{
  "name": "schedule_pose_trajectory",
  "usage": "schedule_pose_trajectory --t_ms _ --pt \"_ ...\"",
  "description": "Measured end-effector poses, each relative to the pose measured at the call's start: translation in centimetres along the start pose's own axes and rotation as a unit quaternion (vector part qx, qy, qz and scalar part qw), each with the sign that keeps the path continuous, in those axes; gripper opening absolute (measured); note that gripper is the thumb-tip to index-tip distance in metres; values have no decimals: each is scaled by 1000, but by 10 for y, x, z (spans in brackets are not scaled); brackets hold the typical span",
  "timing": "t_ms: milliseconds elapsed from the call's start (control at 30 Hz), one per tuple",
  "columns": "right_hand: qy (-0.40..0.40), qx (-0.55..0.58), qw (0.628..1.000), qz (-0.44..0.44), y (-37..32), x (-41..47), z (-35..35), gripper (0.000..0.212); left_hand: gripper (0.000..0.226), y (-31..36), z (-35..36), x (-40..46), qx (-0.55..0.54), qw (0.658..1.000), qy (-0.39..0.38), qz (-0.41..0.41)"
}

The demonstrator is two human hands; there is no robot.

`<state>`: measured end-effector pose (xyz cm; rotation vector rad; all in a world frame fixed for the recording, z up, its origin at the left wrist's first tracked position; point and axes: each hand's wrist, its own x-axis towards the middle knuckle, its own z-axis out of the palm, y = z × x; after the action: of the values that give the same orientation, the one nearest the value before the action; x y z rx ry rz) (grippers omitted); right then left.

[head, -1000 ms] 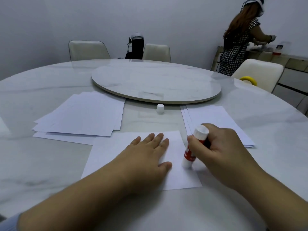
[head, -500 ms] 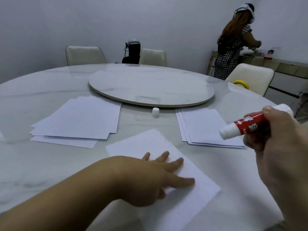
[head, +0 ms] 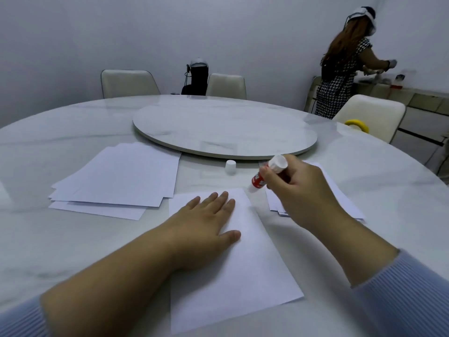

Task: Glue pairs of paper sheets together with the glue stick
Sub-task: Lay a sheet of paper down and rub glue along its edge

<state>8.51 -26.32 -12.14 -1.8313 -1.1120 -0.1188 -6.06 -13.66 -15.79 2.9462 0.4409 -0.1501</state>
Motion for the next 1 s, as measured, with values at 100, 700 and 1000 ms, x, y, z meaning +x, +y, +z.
schedule_pose_trajectory --t_ms 100,700,1000 --pt "-43 -5 999 -5 4 12 16 19 67 -3 1 -1 6 1000 3 -1" --pt "-106 -49 992 -41 -7 -38 -13 29 69 -2 0 1 19 1000 -12 -5" --pt "-128 -25 991 -40 -20 -91 -49 40 68 -4 1 2 7 1000 -14 -9"
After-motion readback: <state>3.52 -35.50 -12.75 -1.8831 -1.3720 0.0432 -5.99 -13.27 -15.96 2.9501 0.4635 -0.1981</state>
